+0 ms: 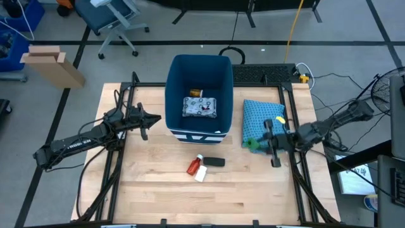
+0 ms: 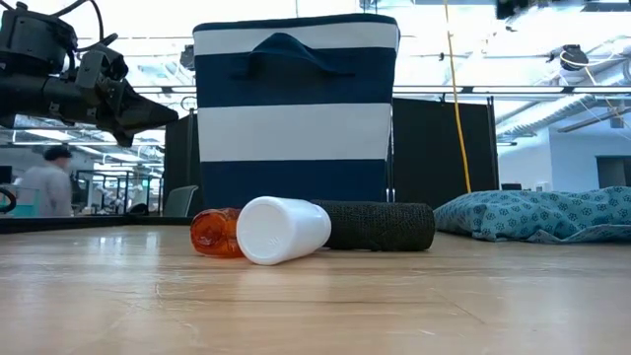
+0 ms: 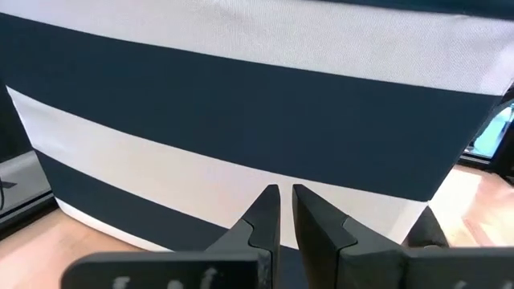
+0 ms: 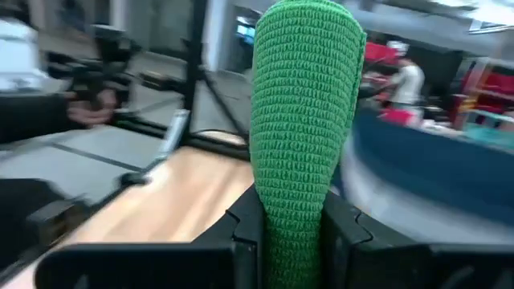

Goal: Pick & place medical supplies in basket/bin
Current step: Put the green rolled bandage into the blue bin

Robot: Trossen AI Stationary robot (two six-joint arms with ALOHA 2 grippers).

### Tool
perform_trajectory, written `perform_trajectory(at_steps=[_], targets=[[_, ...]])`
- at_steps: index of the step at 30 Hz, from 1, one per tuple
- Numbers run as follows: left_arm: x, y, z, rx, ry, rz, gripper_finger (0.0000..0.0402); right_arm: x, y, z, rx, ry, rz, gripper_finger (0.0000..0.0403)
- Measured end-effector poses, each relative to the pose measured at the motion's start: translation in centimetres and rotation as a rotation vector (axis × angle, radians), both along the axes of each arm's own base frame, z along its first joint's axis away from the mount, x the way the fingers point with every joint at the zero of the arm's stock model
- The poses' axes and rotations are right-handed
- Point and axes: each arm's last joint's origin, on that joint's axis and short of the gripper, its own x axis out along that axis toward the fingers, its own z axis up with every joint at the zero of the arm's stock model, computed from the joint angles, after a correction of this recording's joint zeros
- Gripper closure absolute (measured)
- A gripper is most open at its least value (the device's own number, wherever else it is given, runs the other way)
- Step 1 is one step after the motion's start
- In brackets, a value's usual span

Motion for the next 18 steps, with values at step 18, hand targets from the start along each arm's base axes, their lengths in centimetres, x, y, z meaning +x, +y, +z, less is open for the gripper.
perform_trajectory(at_steps=[18], targets=[[0.0,0.0,0.0,0.003,-0.003,0.002,0.0366,12.4,-13.7,10.4,-0.073,0.326,-0.305,0.0348]])
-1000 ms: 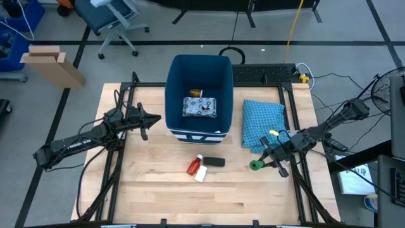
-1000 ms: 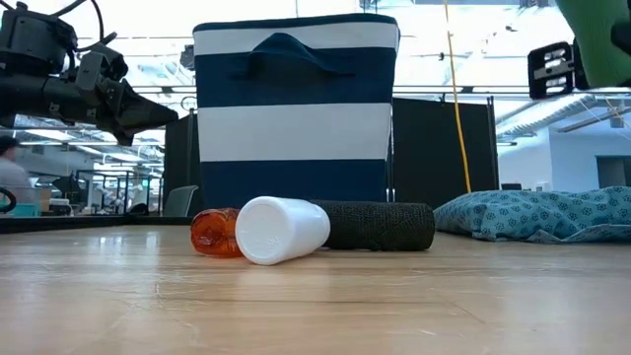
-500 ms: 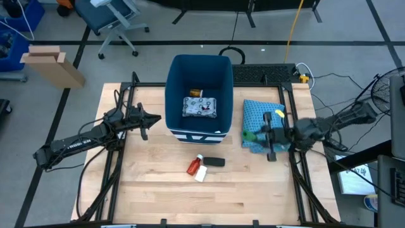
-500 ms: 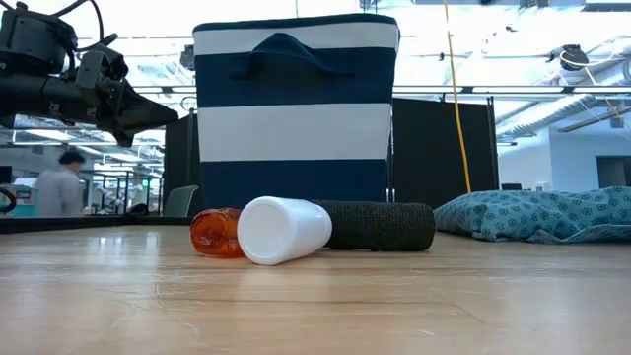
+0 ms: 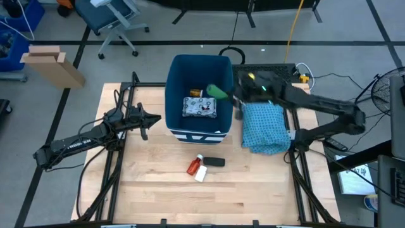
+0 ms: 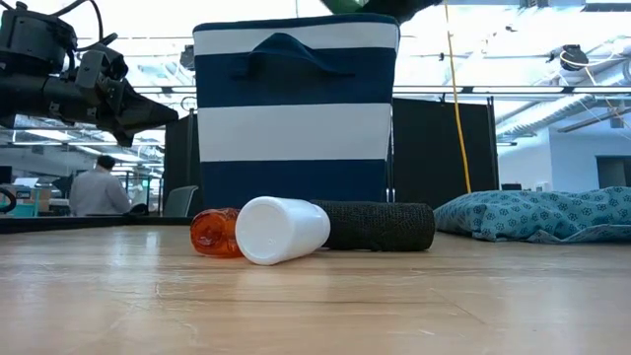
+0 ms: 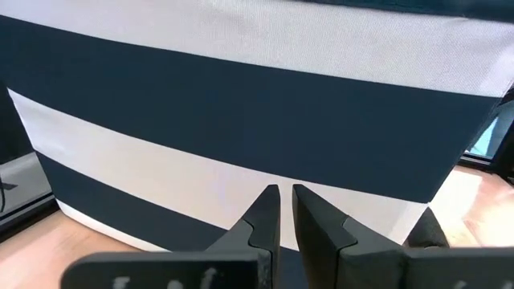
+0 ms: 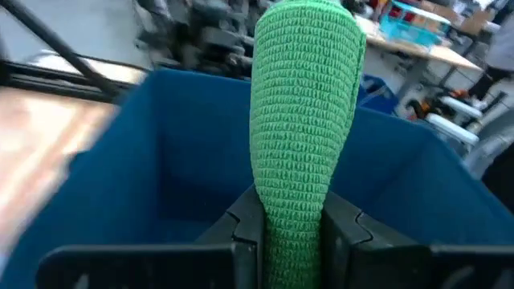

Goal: Pick & place medical supplies in basket/bin
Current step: Put the green rolled bandage into the blue bin

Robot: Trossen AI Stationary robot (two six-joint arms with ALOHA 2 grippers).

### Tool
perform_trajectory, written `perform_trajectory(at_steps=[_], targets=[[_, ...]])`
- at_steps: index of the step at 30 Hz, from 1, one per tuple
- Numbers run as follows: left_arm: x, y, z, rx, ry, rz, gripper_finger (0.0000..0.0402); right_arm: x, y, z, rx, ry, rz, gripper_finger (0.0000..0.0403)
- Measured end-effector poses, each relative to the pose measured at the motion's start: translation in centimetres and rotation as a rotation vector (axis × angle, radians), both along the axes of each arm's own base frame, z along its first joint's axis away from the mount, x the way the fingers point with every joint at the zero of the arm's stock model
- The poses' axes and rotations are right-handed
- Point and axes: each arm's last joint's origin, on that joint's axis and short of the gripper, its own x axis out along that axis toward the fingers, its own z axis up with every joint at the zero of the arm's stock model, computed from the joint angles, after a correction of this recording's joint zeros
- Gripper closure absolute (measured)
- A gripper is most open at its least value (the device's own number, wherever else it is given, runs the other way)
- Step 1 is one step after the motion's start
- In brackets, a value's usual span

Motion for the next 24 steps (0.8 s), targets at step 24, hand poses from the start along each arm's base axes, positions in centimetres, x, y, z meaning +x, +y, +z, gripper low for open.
perform_trajectory(at_steps=[24], targets=[[0.0,0.0,-0.1,0.029,0.019,-0.002,0.0366,10.3,-14.7,-6.3,-0.061,0.473,-0.014,0.0348]])
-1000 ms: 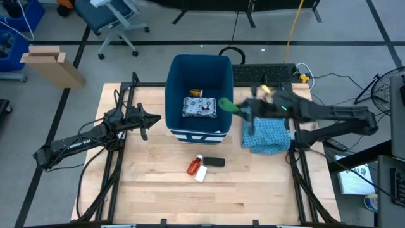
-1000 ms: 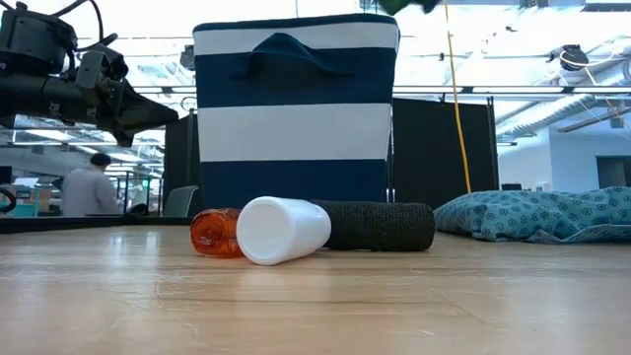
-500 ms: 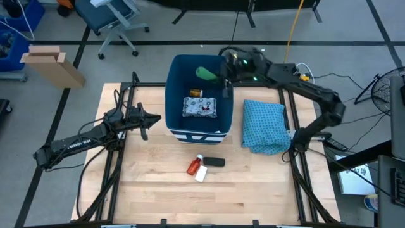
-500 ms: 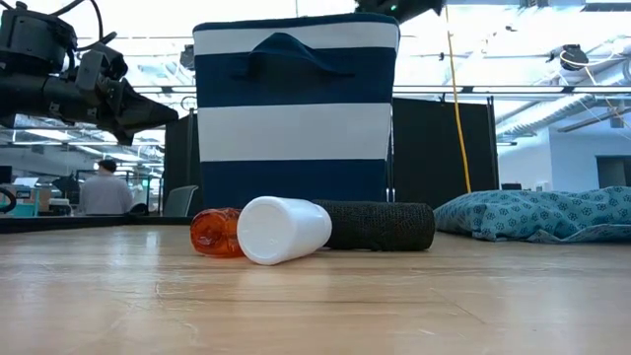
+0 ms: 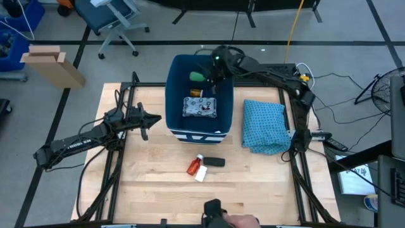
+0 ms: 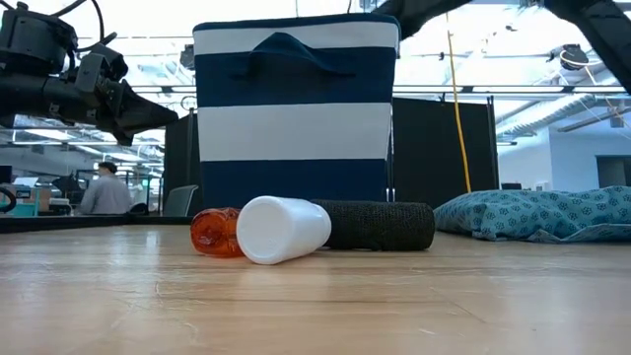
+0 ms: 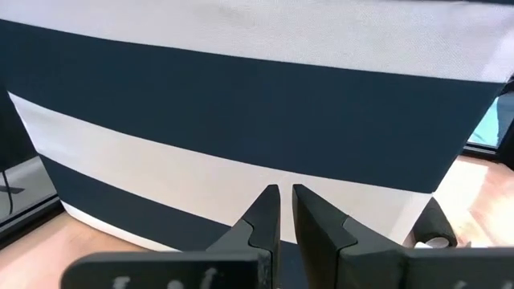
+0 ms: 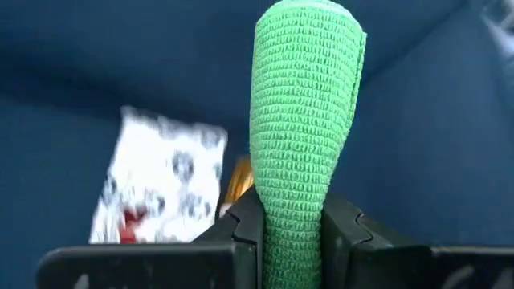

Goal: Pick & place medical supplies in basket/bin
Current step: Put the green rolled bandage into the blue bin

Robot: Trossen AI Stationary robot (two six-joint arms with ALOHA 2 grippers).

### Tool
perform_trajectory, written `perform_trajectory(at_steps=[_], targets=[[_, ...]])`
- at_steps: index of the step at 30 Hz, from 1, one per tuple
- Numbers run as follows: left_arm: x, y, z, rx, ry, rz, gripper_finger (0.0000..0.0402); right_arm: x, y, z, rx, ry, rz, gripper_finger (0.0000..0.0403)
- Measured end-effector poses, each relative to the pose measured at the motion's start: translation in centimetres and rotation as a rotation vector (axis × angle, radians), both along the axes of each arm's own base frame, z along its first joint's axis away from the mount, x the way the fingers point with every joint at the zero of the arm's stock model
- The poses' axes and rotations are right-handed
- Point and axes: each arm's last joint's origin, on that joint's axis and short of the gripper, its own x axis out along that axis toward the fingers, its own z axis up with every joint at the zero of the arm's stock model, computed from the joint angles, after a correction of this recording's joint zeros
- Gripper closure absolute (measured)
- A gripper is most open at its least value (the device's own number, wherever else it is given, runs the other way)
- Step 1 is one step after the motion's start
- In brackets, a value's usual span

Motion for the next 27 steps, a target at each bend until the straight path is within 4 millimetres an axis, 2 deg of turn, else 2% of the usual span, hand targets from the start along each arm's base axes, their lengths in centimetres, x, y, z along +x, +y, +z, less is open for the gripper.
perform_trajectory(at_steps=[14,19,24,27], targets=[[0.0,0.0,0.0,0.015,0.003,-0.001,0.0366,1.6,-1.4,-10.0,0.152,0.339,0.027,0.0348],[0.0,0.0,0.0,0.039,0.009,-0.002,0.0366,1.6,-1.7,-12.3,0.200,0.413,0.028,0.0348],[0.0,0.0,0.0,0.043,0.011,-0.003,0.0366,1.6,-1.9,-12.8,0.204,0.418,0.017,0.0339],[0.0,0.0,0.0,0.045,0.011,-0.003,0.0366,1.6,-2.2,-11.6,0.165,0.375,-0.008,0.0317]])
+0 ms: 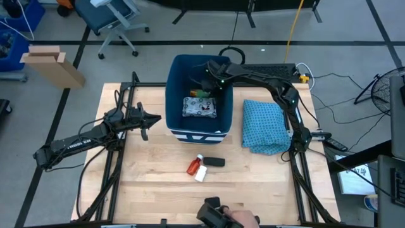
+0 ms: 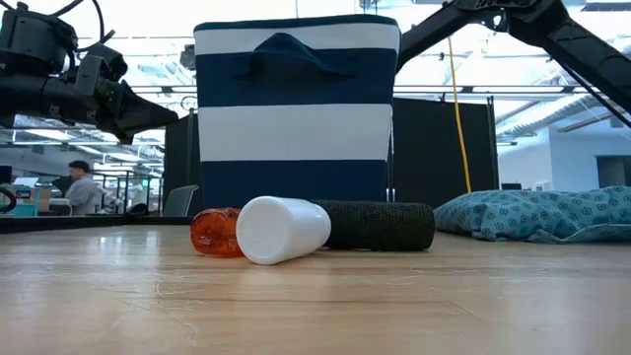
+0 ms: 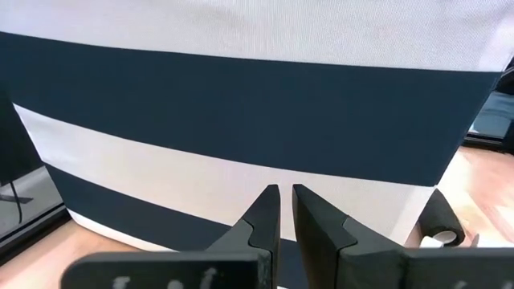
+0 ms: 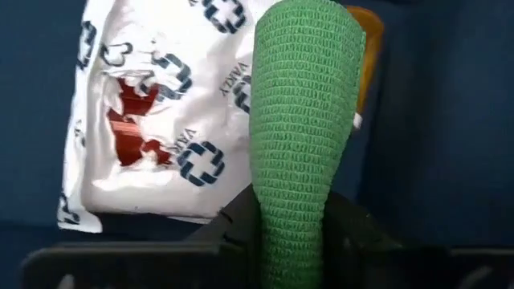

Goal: Pick & place medical supplies in basket/bin
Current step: Put the green rolled bandage into the blue bin, then put the orange pill bottle into the blue bin

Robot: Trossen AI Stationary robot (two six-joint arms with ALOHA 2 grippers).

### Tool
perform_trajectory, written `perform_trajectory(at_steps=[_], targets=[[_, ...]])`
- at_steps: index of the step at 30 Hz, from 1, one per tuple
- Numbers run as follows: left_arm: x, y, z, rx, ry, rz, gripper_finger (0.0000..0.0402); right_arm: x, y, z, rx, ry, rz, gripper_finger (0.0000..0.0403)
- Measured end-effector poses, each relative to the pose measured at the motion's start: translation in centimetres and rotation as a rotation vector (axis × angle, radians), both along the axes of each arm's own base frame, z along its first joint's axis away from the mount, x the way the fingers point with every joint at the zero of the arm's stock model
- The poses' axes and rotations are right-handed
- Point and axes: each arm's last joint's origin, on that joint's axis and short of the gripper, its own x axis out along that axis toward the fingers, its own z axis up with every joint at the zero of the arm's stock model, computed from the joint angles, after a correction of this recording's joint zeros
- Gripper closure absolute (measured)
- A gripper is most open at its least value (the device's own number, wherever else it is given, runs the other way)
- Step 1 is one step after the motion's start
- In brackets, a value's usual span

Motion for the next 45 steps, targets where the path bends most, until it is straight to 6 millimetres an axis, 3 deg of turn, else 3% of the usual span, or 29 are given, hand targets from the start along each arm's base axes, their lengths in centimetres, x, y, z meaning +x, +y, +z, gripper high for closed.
perform_trajectory(at_steps=[8,16,21,25,30,32,35,39,45], targets=[[0.0,0.0,0.0,-0.004,-0.001,-0.001,0.0366,0.0,-0.4,3.7,-0.116,-0.155,-0.070,0.0226],[0.0,0.0,0.0,-0.009,-0.002,-0.009,0.0366,-2.8,1.4,13.6,-0.260,-0.416,-0.107,0.0187],[0.0,0.0,0.0,-0.009,-0.002,-0.010,0.0366,-6.2,4.0,19.5,-0.293,-0.536,-0.104,0.0193],[0.0,0.0,0.0,-0.008,-0.002,-0.010,0.0366,-9.6,6.5,23.1,-0.266,-0.592,-0.100,0.0211],[0.0,0.0,0.0,-0.003,-0.001,-0.009,0.0366,-14.0,10.6,26.0,-0.050,-0.725,0.039,0.0284],[0.0,0.0,0.0,-0.001,0.000,-0.008,0.0366,-15.4,12.1,25.9,0.035,-0.776,0.126,0.0330],[0.0,0.0,0.0,0.000,0.000,-0.007,0.0366,-16.7,14.3,24.1,0.101,-0.824,0.235,0.0389],[0.0,0.0,0.0,0.000,0.000,0.000,0.0366,-17.9,16.6,19.8,0.183,-0.948,0.348,0.0388],[0.0,0.0,0.0,-0.007,-0.002,0.000,0.0366,-18.5,18.3,10.9,0.258,-1.071,0.355,0.0399]])
